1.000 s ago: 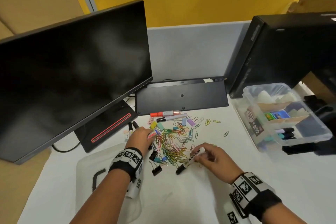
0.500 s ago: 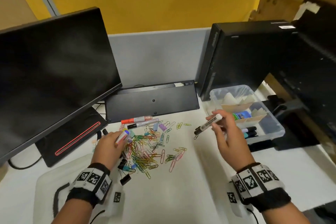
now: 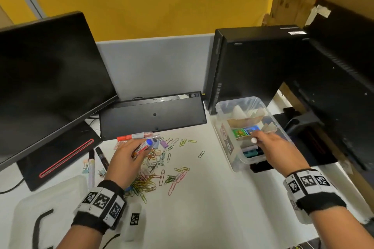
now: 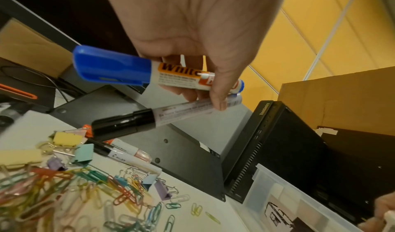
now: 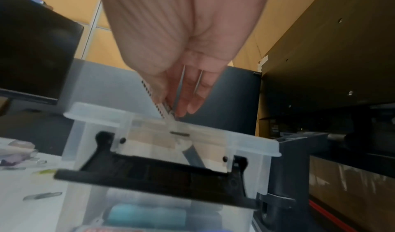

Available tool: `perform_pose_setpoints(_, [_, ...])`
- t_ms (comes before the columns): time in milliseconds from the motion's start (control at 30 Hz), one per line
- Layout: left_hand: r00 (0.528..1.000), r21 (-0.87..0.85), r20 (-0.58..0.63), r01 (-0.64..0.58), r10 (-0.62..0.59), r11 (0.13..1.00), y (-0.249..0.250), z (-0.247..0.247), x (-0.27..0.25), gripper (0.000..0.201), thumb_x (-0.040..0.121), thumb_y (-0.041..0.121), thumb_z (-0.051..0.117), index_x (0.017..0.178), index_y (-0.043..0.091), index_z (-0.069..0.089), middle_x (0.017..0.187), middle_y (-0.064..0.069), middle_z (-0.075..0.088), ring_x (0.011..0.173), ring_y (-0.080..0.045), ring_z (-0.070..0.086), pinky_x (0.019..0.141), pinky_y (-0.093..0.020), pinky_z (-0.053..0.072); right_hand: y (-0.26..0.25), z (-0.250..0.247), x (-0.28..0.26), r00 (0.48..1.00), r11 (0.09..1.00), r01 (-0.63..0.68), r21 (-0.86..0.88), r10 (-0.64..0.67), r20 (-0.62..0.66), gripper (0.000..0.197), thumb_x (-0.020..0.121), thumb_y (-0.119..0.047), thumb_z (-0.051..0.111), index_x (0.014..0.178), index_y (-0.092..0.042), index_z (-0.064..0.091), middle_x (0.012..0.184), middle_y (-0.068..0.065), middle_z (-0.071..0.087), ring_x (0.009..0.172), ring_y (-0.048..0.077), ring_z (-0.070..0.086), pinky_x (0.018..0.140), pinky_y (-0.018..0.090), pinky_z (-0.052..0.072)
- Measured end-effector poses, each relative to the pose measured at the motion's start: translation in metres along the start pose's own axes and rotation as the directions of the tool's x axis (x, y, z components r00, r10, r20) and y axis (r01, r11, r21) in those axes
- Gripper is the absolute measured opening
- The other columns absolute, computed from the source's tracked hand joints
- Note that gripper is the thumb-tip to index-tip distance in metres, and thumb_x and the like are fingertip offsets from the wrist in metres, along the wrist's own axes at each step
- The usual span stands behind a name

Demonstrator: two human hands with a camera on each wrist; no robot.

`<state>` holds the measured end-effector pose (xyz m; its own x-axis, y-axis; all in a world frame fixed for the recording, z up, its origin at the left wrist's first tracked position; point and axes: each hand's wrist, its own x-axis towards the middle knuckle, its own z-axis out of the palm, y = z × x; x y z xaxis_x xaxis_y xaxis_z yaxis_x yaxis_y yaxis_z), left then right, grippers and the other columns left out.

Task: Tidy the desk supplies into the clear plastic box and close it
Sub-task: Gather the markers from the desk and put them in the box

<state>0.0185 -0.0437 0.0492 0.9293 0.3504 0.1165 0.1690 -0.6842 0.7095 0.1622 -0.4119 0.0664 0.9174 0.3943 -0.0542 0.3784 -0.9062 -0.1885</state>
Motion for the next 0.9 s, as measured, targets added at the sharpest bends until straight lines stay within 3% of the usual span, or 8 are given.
perform_pose_setpoints(100, [0.999, 0.0, 0.03, -0.03, 0.03, 1.0, 0.007, 0.007, -0.002, 0.028, 0.089, 0.024, 0.061, 0.116, 0.029, 0.063, 0.108, 0.017, 0.06, 0.102, -0.004, 0.051, 0.089, -0.024, 0.04, 0.004, 0.005, 0.006, 0.991, 0.995, 0.091, 0.034, -0.093, 0.093, 0.045, 0.082, -0.027, 0.069, 0.123, -0.036, 0.052, 0.129, -0.009, 0.055, 0.117, 0.014, 0.053, 0.094, 0.031, 0.049])
perform_pose_setpoints(167, [0.997, 0.003, 0.066, -0.045, 0.045, 0.999, 0.009, 0.011, -0.003, 0.027, 0.088, 0.026, 0.062, 0.114, 0.031, 0.064, 0.108, 0.016, 0.063, 0.104, -0.007, 0.054, 0.092, -0.029, 0.044, 0.003, 0.008, 0.009, 0.989, 0.992, 0.112, 0.06, -0.118, 0.093, 0.047, 0.08, -0.027, 0.071, 0.124, -0.037, 0.056, 0.126, -0.011, 0.055, 0.12, 0.015, 0.05, 0.096, 0.034, 0.048])
perform_pose_setpoints(267, [0.993, -0.013, 0.099, -0.068, 0.069, 0.998, 0.014, 0.018, -0.007, 0.025, 0.088, 0.027, 0.062, 0.112, 0.032, 0.065, 0.11, 0.014, 0.063, 0.106, -0.007, 0.054, 0.094, -0.029, 0.046, 0.009, 0.013, 0.009, 0.994, 0.987, 0.11, 0.113, -0.113, 0.013, 0.041, 0.084, -0.02, 0.066, 0.121, -0.036, 0.06, 0.124, -0.007, 0.061, 0.117, 0.015, 0.053, 0.094, 0.032, 0.048])
perform_pose_setpoints(400, [0.989, -0.101, 0.127, -0.065, 0.078, 0.993, 0.036, 0.027, -0.011, 0.022, 0.087, 0.026, 0.062, 0.109, 0.029, 0.066, 0.104, 0.015, 0.051, 0.097, 0.003, 0.051, 0.08, -0.013, 0.043, 0.003, 0.013, 0.003, 0.976, 0.941, 0.106, 0.322, -0.037, -0.216, 0.031, 0.092, -0.009, 0.051, 0.112, -0.028, 0.066, 0.113, -0.004, 0.065, 0.106, 0.011, 0.057, 0.092, 0.028, 0.047])
perform_pose_setpoints(467, [0.981, -0.159, 0.17, -0.071, 0.098, 0.985, 0.051, 0.034, -0.012, 0.018, 0.088, 0.026, 0.061, 0.105, 0.032, 0.065, 0.099, 0.012, 0.052, 0.09, 0.001, 0.052, 0.077, -0.018, 0.048, -0.012, 0.01, 0.001, 0.967, 0.891, 0.175, 0.418, -0.075, -0.245, 0.027, 0.092, -0.01, 0.053, 0.109, -0.025, 0.067, 0.108, -0.01, 0.064, 0.1, 0.005, 0.058, 0.092, 0.027, 0.049])
perform_pose_setpoints(533, [0.967, -0.194, 0.213, -0.097, 0.138, 0.976, 0.065, 0.041, -0.012, 0.014, 0.09, 0.024, 0.06, 0.097, 0.035, 0.062, 0.093, 0.008, 0.054, 0.084, 0.0, 0.051, 0.075, -0.014, 0.044, -0.033, 0.005, -0.001, 0.976, 0.844, 0.211, 0.494, -0.149, -0.161, 0.024, 0.093, -0.015, 0.054, 0.111, -0.028, 0.065, 0.108, -0.016, 0.062, 0.098, -0.004, 0.057, 0.09, 0.021, 0.049])
perform_pose_setpoints(700, [0.955, -0.338, 0.228, -0.105, 0.189, 0.935, 0.092, 0.058, -0.007, 0.006, 0.09, 0.019, 0.06, 0.092, 0.019, 0.066, 0.08, 0.006, 0.052, 0.069, 0.004, 0.047, 0.064, -0.008, 0.036, -0.085, 0.006, -0.009, 0.928, 0.705, 0.175, 0.687, -0.351, 0.124, 0.033, 0.09, -0.027, 0.061, 0.122, -0.037, 0.055, 0.113, -0.023, 0.062, 0.101, -0.006, 0.059, 0.088, 0.017, 0.049])
perform_pose_setpoints(900, [0.962, -0.398, 0.21, -0.081, 0.177, 0.914, 0.095, 0.061, -0.004, 0.019, 0.092, 0.029, 0.056, 0.108, 0.027, 0.066, 0.096, 0.008, 0.061, 0.09, -0.002, 0.056, 0.078, -0.014, 0.043, -0.098, 0.011, -0.014, 0.95, 0.599, 0.166, 0.783, -0.309, 0.035, 0.019, 0.09, -0.026, 0.061, 0.109, -0.027, 0.06, 0.099, -0.01, 0.068, 0.093, 0.001, 0.062, 0.084, 0.023, 0.051])
